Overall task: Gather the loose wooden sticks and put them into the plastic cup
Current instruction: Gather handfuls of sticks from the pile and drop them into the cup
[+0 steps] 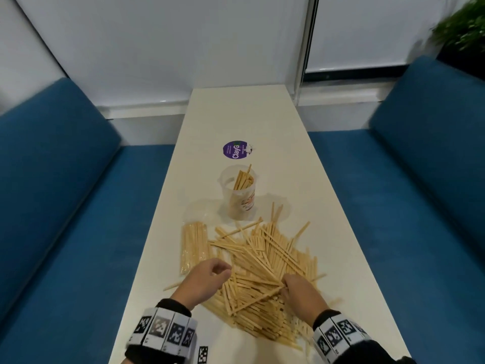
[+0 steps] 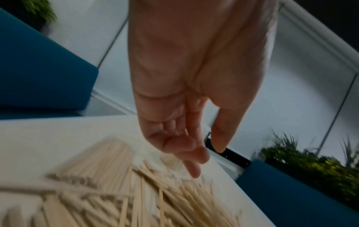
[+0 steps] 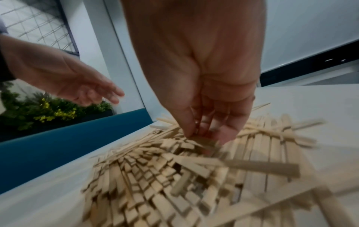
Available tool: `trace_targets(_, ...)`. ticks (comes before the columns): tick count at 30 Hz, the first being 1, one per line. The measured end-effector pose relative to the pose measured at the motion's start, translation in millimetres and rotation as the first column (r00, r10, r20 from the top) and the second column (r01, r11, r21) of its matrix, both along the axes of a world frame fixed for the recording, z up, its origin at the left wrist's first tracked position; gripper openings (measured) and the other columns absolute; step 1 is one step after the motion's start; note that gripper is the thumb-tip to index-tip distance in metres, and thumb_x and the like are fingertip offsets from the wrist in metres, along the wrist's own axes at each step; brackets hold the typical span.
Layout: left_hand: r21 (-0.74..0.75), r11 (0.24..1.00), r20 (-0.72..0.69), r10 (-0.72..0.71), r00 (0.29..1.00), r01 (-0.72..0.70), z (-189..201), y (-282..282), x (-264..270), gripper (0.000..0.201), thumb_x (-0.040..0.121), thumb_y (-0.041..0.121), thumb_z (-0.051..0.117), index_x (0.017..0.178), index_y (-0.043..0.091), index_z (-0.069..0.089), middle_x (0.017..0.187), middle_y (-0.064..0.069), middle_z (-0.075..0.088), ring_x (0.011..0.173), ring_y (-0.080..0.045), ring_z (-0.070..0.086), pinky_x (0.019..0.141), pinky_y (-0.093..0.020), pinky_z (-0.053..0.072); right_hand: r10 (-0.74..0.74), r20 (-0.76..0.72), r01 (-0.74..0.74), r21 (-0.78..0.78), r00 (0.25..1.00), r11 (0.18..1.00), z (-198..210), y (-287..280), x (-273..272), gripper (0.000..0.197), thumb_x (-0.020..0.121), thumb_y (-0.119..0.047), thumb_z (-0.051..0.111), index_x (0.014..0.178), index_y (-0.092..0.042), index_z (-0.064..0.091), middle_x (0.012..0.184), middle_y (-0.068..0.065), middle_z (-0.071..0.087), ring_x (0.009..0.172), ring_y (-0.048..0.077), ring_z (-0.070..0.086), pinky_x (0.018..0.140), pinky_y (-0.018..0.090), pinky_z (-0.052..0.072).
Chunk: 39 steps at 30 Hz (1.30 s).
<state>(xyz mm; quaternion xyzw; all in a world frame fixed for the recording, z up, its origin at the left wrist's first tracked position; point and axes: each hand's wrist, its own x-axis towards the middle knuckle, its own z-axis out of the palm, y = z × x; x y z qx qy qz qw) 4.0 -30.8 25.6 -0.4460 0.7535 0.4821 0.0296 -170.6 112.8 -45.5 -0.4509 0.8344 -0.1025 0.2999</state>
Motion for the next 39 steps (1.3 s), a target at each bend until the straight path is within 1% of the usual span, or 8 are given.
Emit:
trace_targets(5,0.143,0.987,0.196,-0.102,0.975,0.074,-21,13,-27,0.033,0.090,0.049,0.050,0.090,0.017,0.059,0.088,-0.001,0.064,0.075,-0.012,0.058,0.081,-0.028,0.049,-0.120,0.173,0.135,-0.081,0.978,0.987,16,3,-8,0.011,0.095,-0.019,0.051,0.093,-0.014,0.061,0.088,0.003,0.062,0.073,0.016,0.060,0.066,0.023,0.047)
trace_targets(11,0.594,0.799,-0.001,0.120,0.993,-0.096,-23,28,-63,0.074,0.078,0.063,0.053,0.124,0.006,0.052,0.097,-0.006,0.064,0.079,-0.014,0.062,0.077,-0.023,0.053,-0.141,0.288,0.202,-0.193,0.947,0.960,38,4,-6,0.012,0.093,-0.018,0.056,0.083,-0.017,0.062,0.075,-0.005,0.061,0.059,0.003,0.060,0.062,0.018,0.050)
trace_targets(18,0.768,0.618,-0.150,0.430,0.891,-0.169,-15,32,-81,0.029,0.085,0.043,0.062,0.100,0.018,0.061,0.073,-0.006,0.056,0.073,-0.019,0.053,0.080,-0.033,0.048,-0.117,0.356,0.223,-0.274,0.927,0.936,55,4,7,0.022,0.092,-0.017,0.058,0.077,-0.032,0.063,0.074,-0.001,0.068,0.061,0.006,0.064,0.067,0.020,0.054)
trace_targets(23,0.751,0.601,-0.232,0.630,0.741,-0.275,-11,33,-85,0.019,0.097,0.016,0.048,0.100,0.001,0.058,0.071,-0.006,0.061,0.064,-0.017,0.061,0.055,-0.026,0.049,-0.076,0.389,0.201,-0.292,0.918,0.935,57,-2,17,0.018,0.089,-0.021,0.064,0.077,-0.034,0.063,0.072,-0.003,0.067,0.059,0.004,0.063,0.066,0.021,0.054)
trace_targets(25,0.757,0.571,-0.275,0.719,0.639,-0.317,-10,29,-82,0.021,0.100,0.013,0.039,0.098,0.000,0.057,0.066,-0.006,0.054,0.061,-0.017,0.054,0.060,-0.027,0.047,-0.088,0.370,0.189,-0.246,0.925,0.951,54,-3,16,0.005,0.084,-0.031,0.069,0.086,-0.028,0.066,0.077,-0.001,0.068,0.066,0.007,0.062,0.067,0.022,0.052)
trace_targets(29,0.736,0.559,-0.329,0.789,0.520,-0.382,-6,12,-65,0.026,0.101,0.017,0.034,0.093,0.005,0.055,0.059,0.000,0.037,0.051,-0.010,0.036,0.053,-0.023,0.036,-0.098,0.209,0.116,-0.075,0.973,0.990,34,-1,11,0.049,0.080,-0.050,0.067,0.116,-0.017,0.058,0.102,-0.002,0.057,0.085,0.008,0.052,0.070,0.018,0.041)
trace_targets(33,0.794,0.492,-0.351,0.851,0.390,-0.357,-6,-5,-49,0.027,0.102,0.020,0.031,0.091,0.006,0.052,0.046,0.007,0.034,0.035,-0.003,0.030,0.036,-0.015,0.029,0.040,0.005,-0.040,0.101,0.999,0.994,11,0,20,0.060,0.080,-0.049,0.067,0.123,-0.016,0.044,0.124,0.003,0.044,0.111,0.019,0.044,0.090,0.026,0.040)
trace_targets(39,0.804,0.510,-0.390,0.840,0.378,-0.305,-1,-7,-39,0.027,0.101,0.024,0.035,0.087,0.008,0.052,0.040,0.009,0.029,0.032,-0.002,0.025,0.034,-0.015,0.024,0.040,-0.031,-0.036,0.118,0.999,0.992,5,-6,25,0.021,0.088,-0.022,0.057,0.104,-0.014,0.047,0.111,0.006,0.055,0.099,0.022,0.056,0.075,0.027,0.042)
